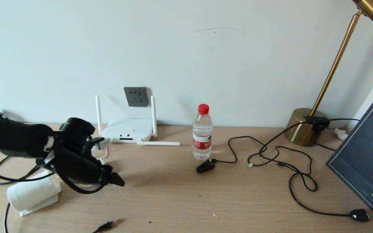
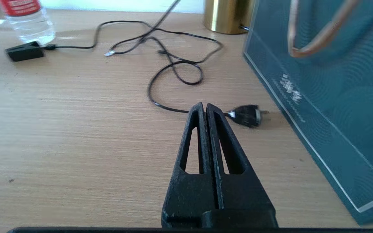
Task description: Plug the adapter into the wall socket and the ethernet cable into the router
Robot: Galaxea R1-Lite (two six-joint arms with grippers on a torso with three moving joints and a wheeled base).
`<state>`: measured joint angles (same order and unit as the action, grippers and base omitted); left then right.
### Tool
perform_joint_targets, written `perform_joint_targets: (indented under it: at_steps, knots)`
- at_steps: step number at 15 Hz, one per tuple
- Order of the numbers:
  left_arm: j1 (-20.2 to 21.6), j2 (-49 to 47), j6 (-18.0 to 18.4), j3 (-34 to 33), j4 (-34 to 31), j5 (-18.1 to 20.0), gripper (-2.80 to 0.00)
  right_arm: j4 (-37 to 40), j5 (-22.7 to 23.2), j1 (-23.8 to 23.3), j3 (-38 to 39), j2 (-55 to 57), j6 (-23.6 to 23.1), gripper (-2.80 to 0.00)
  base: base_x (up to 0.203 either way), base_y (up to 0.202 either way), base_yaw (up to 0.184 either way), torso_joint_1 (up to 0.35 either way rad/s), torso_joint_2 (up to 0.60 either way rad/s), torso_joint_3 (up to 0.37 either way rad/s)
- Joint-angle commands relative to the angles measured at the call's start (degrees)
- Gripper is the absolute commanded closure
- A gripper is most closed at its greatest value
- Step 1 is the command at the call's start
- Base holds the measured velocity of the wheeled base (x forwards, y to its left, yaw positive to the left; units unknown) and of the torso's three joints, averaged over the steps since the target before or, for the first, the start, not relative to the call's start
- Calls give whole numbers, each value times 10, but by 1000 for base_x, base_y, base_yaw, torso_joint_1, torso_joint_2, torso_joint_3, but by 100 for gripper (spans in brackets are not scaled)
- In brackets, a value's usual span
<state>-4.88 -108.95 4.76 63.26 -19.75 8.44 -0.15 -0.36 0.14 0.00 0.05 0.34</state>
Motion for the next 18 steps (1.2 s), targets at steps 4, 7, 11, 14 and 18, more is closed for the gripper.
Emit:
perform_joint_targets:
  at_steps: [4,7,11,14,18]
  knots:
    - [-35,67,-8,-31,-29,-2,-280,0,0,0,0,0,0,0,0,0,0,0,0,0]
    - [-25,113,-3,-72,-37,-3,-280,0,0,0,0,0,0,0,0,0,0,0,0,0]
    - [-24,174,42,-115,-45,-4,-280,0,0,0,0,0,0,0,0,0,0,0,0,0]
    - [-43,171,11,-121,-42,1,-280,0,0,0,0,0,0,0,0,0,0,0,0,0]
    - [-71,86,-36,-109,-23,0,-280,0,0,0,0,0,0,0,0,0,0,0,0,0]
